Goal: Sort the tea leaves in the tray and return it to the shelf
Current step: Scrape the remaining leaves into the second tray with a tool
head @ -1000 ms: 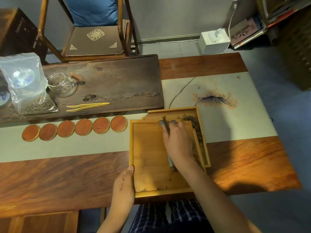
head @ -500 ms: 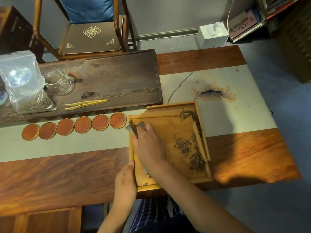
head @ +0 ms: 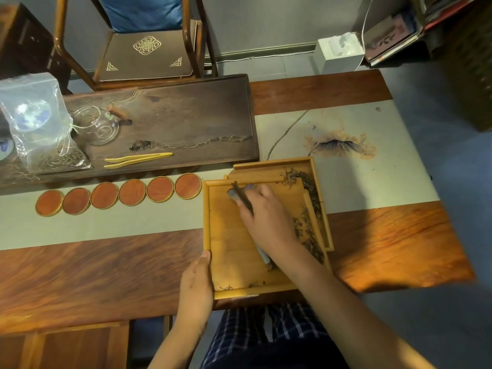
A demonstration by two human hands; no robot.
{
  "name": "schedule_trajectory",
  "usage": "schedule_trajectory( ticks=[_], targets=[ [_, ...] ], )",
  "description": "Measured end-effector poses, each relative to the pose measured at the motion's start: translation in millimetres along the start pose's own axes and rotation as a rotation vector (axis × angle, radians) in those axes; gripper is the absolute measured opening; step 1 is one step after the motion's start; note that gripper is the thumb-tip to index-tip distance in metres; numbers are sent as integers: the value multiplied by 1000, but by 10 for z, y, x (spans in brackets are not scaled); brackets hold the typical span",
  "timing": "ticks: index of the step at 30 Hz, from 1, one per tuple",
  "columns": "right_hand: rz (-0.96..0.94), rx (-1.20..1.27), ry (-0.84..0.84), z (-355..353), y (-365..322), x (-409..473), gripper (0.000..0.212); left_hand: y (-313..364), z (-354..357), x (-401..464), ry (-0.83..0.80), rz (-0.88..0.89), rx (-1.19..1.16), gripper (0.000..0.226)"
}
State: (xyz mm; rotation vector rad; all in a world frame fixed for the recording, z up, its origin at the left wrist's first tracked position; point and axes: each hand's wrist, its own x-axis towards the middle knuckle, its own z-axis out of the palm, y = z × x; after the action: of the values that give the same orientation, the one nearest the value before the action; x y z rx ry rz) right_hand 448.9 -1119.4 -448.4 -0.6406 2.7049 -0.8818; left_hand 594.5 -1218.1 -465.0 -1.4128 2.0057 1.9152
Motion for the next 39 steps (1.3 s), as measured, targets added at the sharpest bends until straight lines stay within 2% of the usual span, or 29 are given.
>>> schedule_trajectory(
  ticks=[10,15,17,20,24,28,33,39],
  targets=[
    [-223,-35,-310,103,-227,-56,26,-4,33,45,9,9,-37,40],
    [-309,-21,-389,29,-173,-339,29,-68,-5,88,-8,45,-25,42],
    [-305,2,-385,-38,-154,-361,29,-72,-16,103,-21,40,-42,41],
    [-236,33,-291,-134,-120,-237,27,-40,-21,133,-46,14,-52,42],
    [-253,-51,-260,-144,-173,-35,28,-14,0,158,-36,44,-43,41],
    [-334,-111,-375,-79,-238,-74,30,-7,-3,156,-42,73,-56,42],
    [-401,-50,-514,-153,-162,-294,32,46,-7,139,15,112,-118,43],
    [-510,-39,-668,-296,-104,-358,32,72,-36,165,-45,126,-82,40]
  ],
)
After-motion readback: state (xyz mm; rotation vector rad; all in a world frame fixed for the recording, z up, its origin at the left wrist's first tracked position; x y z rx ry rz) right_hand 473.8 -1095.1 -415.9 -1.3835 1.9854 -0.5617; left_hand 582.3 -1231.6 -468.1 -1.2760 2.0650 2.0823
